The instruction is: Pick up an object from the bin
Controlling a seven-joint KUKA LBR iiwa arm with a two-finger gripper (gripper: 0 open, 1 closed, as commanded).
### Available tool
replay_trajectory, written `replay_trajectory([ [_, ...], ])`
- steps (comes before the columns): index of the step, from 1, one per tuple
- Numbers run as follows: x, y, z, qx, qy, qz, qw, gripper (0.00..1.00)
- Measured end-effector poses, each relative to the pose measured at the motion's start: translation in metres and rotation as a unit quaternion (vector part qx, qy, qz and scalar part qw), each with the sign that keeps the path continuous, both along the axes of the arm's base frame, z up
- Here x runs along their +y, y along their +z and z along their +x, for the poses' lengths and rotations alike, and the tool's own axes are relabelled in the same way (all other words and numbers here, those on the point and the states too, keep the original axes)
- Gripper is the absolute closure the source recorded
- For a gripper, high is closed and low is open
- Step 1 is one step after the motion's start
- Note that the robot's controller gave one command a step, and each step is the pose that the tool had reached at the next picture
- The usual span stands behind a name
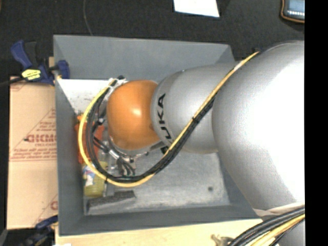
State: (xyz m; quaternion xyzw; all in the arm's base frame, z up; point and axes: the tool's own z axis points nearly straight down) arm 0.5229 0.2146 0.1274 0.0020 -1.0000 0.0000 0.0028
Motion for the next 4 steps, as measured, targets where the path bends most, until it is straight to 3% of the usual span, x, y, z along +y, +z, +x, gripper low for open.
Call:
replay_trajectory([
  [1, -0.001, 0.004, 0.002, -0.0036, -0.003, 0.001, 1.0, 0.0],
  [2, 0.018, -0.046, 0.016, -0.0128, 0.269, 0.001, 0.9632, 0.0],
  [3, 0.022, -0.003, -0.001, -0.0052, 0.287, 0.002, 0.9578, 0.0],
  [4, 0.01, -0.027, 0.01, -0.0128, 0.304, 0.002, 0.9525, 0.0],
])
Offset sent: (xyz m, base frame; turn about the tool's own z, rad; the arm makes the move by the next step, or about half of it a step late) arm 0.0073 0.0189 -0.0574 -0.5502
